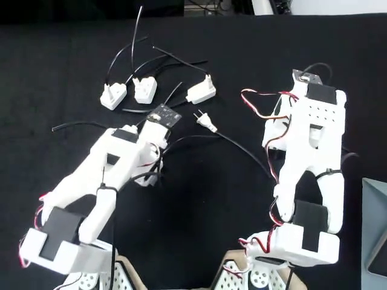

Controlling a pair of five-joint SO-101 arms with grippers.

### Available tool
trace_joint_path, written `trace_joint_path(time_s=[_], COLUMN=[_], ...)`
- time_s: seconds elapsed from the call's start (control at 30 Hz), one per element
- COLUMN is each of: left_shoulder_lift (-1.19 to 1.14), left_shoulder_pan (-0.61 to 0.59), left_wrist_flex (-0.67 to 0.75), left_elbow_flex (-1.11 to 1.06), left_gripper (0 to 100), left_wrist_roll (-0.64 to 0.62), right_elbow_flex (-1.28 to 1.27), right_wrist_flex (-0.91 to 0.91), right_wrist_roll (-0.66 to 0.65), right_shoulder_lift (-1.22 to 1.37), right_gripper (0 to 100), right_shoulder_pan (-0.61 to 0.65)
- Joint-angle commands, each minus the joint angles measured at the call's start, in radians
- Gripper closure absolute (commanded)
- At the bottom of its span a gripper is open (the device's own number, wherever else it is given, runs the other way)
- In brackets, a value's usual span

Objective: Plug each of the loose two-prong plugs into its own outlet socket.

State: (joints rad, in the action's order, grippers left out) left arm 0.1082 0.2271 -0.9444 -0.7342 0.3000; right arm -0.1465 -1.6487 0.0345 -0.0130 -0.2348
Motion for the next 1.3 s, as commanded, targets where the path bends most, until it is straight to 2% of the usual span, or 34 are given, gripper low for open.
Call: trace_joint_path(time_s=[0.0, 0.1, 0.13, 0.2, 0.37, 0.43, 0.5, 0.67, 0.83, 1.07, 1.27], left_shoulder_lift=[0.100, 0.189, 0.222, 0.288, 0.400, 0.433, 0.460, 0.528, 0.592, 0.614, 0.605], left_shoulder_pan=[0.008, 0.004, 0.002, 0.007, -0.002, -0.002, -0.002, -0.028, -0.093, -0.101, -0.101], left_wrist_flex=[-0.029, -0.109, -0.137, -0.176, -0.227, -0.219, -0.192, -0.040, 0.055, 0.068, 0.100], left_elbow_flex=[-0.028, -0.042, -0.042, -0.042, -0.054, -0.094, -0.142, -0.288, -0.367, -0.403, -0.417], left_gripper=[82, 69, 67, 68, 68, 68, 68, 68, 68, 68, 68], left_wrist_roll=[-0.018, -0.063, -0.074, -0.066, -0.068, -0.068, -0.075, -0.126, -0.124, -0.126, -0.126], right_elbow_flex=[0.005, 0.012, 0.012, 0.013, 0.013, 0.013, 0.008, 0.012, 0.004, 0.012, 0.102], right_wrist_flex=[0.009, 0.011, 0.011, 0.011, 0.061, 0.098, 0.120, 0.126, 0.201, 0.287, 0.330], right_wrist_roll=[0.005, 0.005, 0.005, 0.012, 0.163, 0.216, 0.285, 0.443, 0.546, 0.640, 0.775], right_shoulder_lift=[-0.047, -0.047, -0.047, -0.047, -0.045, -0.039, -0.038, -0.038, -0.036, 0.101, 0.234], right_gripper=[98.6, 98.6, 98.6, 98.6, 98.5, 96.8, 90.9, 77.4, 76.9, 76.7, 76.8], right_shoulder_pan=[0.011, 0.011, 0.020, 0.041, 0.103, 0.127, 0.158, 0.244, 0.296, 0.350, 0.365])
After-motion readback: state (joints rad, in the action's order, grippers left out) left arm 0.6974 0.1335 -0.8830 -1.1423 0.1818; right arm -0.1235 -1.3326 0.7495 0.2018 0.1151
